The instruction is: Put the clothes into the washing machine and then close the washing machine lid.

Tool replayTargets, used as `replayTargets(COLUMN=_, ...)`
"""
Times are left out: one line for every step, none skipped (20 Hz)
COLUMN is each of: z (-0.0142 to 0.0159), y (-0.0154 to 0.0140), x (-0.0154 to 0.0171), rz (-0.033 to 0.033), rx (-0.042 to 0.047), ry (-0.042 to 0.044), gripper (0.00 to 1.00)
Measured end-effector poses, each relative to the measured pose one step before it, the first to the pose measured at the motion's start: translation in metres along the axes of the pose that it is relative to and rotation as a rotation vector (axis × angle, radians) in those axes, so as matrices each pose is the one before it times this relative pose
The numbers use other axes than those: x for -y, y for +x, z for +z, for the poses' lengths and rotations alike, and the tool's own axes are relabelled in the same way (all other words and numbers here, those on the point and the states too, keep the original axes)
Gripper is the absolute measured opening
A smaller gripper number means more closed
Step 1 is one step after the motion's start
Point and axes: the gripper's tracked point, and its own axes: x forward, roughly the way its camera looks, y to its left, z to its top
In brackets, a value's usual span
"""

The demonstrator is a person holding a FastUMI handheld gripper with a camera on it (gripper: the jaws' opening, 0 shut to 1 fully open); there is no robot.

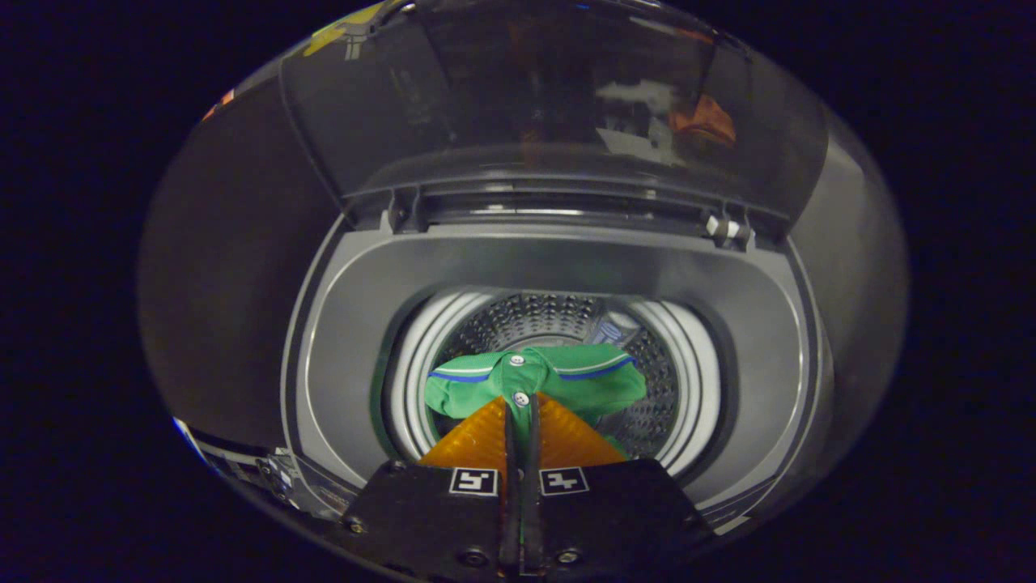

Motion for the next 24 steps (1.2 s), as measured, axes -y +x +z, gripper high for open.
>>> replayTargets(z=-0.00396, y=0.00446, x=-0.00025, rz=0.0001, rx=-0.01929, ry=0.01176, gripper=0.06)
replayTargets(z=-0.00449, y=0.004, x=0.00142, rz=-0.00343, rx=-0.01907, ry=0.01513, gripper=0.06)
replayTargets(z=-0.00361, y=0.0029, x=0.00105, rz=-0.00231, rx=-0.01447, ry=0.01395, gripper=0.06)
replayTargets(z=-0.00456, y=0.00356, x=0.00057, rz=-0.00234, rx=-0.01445, ry=0.01121, gripper=0.06)
replayTargets(z=-0.00498, y=0.00214, x=0.00063, rz=-0.00421, rx=-0.01579, ry=0.00645, gripper=0.06)
replayTargets(z=-0.0045, y=0.00226, x=0.00126, rz=-0.01157, rx=-0.01309, ry=0.00317, gripper=0.06)
replayTargets(z=-0.00296, y=0.00056, x=0.0009, rz=-0.00796, rx=-0.00677, ry=-0.00034, gripper=0.06)
replayTargets(z=-0.00521, y=0.00154, x=0.00106, rz=-0.00446, rx=-0.00577, ry=-0.00438, gripper=0.07)
replayTargets(z=-0.00209, y=0.00026, x=0.00148, rz=-0.00493, rx=-0.00181, ry=-0.00735, gripper=0.07)
replayTargets(z=-0.00011, y=-0.0005, x=0.00132, rz=-0.00228, rx=0.00439, ry=-0.00512, gripper=0.08)
replayTargets(z=0.0008, y=0.00021, x=-0.00109, rz=-0.00293, rx=0.0023, ry=0.00259, gripper=0.09)
replayTargets(z=-0.00074, y=-0.00005, x=0.00146, rz=-0.00632, rx=-0.00276, ry=0.00216, gripper=0.1)
replayTargets(z=-0.00007, y=-0.00109, x=0.00063, rz=-0.00055, rx=0.00363, ry=0.00273, gripper=0.11)
replayTargets(z=0.00056, y=0.0006, x=0.00081, rz=-0.001, rx=0.0033, ry=0.00402, gripper=0.12)
replayTargets(z=0.0007, y=-0.00228, x=0.00059, rz=-0.00012, rx=0.0035, ry=0.00344, gripper=0.14)
replayTargets(z=-0.00243, y=0.00148, x=-0.00085, rz=0.00226, rx=0.00346, ry=0.00222, gripper=0.16)
replayTargets(z=0.00061, y=-0.0022, x=-0.00025, rz=0.00451, rx=0.0061, ry=0.00096, gripper=0.17)
replayTargets(z=-0.00314, y=-0.00014, x=0.00268, rz=-0.00818, rx=0.00025, ry=-0.00414, gripper=0.25)
replayTargets(z=-0.00105, y=-0.0016, x=0.00344, rz=-0.00413, rx=0.0031, ry=0.00034, gripper=0.33)
replayTargets(z=-0.00497, y=-0.00061, x=0.00078, rz=-0.00297, rx=0.00152, ry=0.00341, gripper=0.41)
replayTargets(z=-0.00322, y=-0.00099, x=0.00223, rz=-0.00429, rx=-0.00674, ry=0.00531, gripper=0.49)
replayTargets(z=-0.00013, y=-0.00317, x=0.00432, rz=-0.0179, rx=0.01628, ry=-0.00803, gripper=0.57)
replayTargets(z=-0.00178, y=-0.0024, x=0.00368, rz=-0.01058, rx=0.00733, ry=-0.00536, gripper=0.63)
replayTargets(z=-0.0024, y=-0.00051, x=0.00238, rz=-0.00193, rx=0.00134, ry=0.0016, gripper=0.69)
